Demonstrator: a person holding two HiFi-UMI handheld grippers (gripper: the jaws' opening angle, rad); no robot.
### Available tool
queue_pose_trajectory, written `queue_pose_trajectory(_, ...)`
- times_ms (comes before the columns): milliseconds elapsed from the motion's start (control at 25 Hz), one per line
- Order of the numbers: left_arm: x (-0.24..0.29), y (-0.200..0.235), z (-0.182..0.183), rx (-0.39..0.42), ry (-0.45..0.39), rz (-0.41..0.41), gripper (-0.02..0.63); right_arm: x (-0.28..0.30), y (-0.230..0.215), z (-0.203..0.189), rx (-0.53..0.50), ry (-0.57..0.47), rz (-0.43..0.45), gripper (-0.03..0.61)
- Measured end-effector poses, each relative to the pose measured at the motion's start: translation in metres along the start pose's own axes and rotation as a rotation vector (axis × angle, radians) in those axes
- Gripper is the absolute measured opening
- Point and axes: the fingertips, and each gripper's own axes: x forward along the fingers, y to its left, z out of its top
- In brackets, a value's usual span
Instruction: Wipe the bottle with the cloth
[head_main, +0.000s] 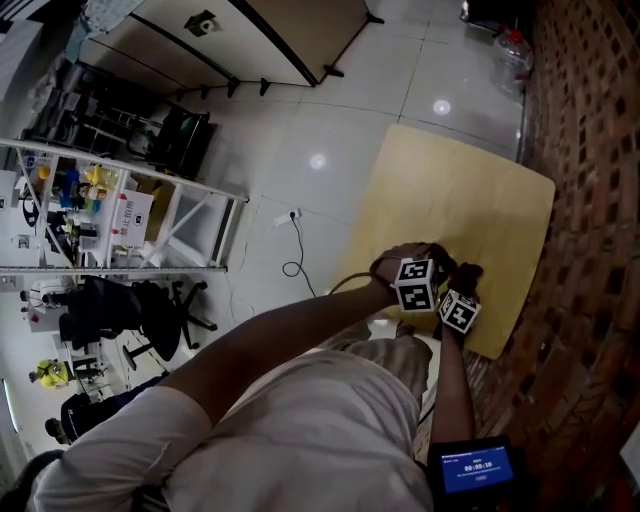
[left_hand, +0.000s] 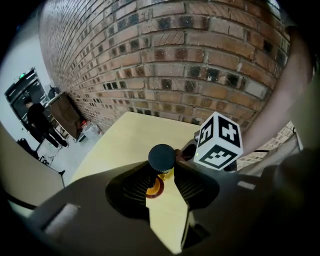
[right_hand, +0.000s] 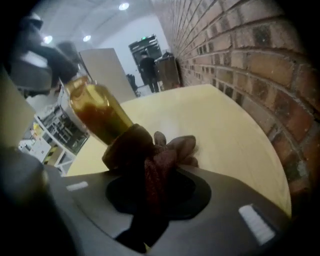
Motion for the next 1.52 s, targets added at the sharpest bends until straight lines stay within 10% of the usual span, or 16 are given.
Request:
queue_pose_trajectory(600,-0.006,0.006,-0.006,0.109,-0.012,-0.036,0.284,-0.069,-0.010,-0.003,0.178,-0.158,0.125,0.087)
queue_pose_trajectory(1200,0.001,-0.002,-0.013,0.893,0.123,-0.166,0.295,-0.117,0.011,0.020,0.042,-0.262,0.191,0.089)
queue_pose_trajectory(1360,0.005,-0.005,-0.008,0.863,0.109,-0.185,0.190,-0.133,0.016,0.031,0.027,-0.310,0.214,0.089)
queue_pose_trajectory(1520,0.005,0.001,0.000,0.601,0.137,-0.150,0.187,-0.150,0.035,0.047,-0.002,-0.382,0.272,0.089)
